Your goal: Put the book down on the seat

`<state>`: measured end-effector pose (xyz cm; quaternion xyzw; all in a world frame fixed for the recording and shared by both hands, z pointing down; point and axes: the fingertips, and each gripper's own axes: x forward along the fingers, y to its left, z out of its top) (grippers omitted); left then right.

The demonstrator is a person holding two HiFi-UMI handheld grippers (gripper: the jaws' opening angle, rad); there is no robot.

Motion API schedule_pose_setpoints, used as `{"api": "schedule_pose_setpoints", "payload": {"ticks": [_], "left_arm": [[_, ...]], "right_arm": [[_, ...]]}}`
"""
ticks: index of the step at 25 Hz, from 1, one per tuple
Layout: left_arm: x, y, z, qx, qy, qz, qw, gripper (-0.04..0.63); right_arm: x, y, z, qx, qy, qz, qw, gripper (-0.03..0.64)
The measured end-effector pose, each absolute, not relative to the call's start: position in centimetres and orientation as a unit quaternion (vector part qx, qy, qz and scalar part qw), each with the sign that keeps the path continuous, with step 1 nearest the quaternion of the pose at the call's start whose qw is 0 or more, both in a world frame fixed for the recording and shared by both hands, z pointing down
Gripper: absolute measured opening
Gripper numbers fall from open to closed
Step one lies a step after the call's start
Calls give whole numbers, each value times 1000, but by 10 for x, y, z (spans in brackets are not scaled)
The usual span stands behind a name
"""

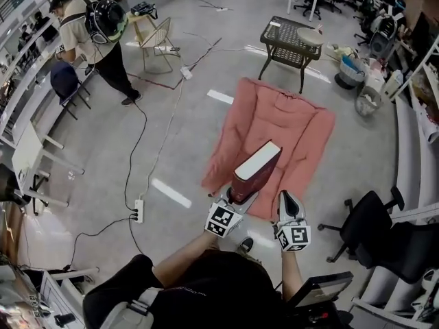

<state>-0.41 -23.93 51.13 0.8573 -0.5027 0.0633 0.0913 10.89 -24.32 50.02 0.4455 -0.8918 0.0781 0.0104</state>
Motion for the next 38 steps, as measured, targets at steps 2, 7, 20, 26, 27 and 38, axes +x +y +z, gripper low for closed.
{"api": "schedule_pose_setpoints", "payload": {"ticks": [2,7,20,26,27,38], "left_arm": [[-12,-258,513,865,-488,63,96,229],[-20,-297,492,896,-428,30,118,229],[-16,-304,470,963,-198,-16,182,230],[-10,-276,455,966,-96,-75,230,232],[-10,-274,453,964,-83,-80,239,232],[-12,-255,453,961,-4,-60,271,232]], "right_arm": [[104,-259,495,454,-888,73,6,28],[94,-289,475,452,-889,67,-27,46],[70,-300,440,337,-938,59,-54,240],[62,-284,441,257,-955,117,-87,264],[61,-282,439,242,-957,127,-94,272],[34,-259,440,147,-967,176,-114,288]]}}
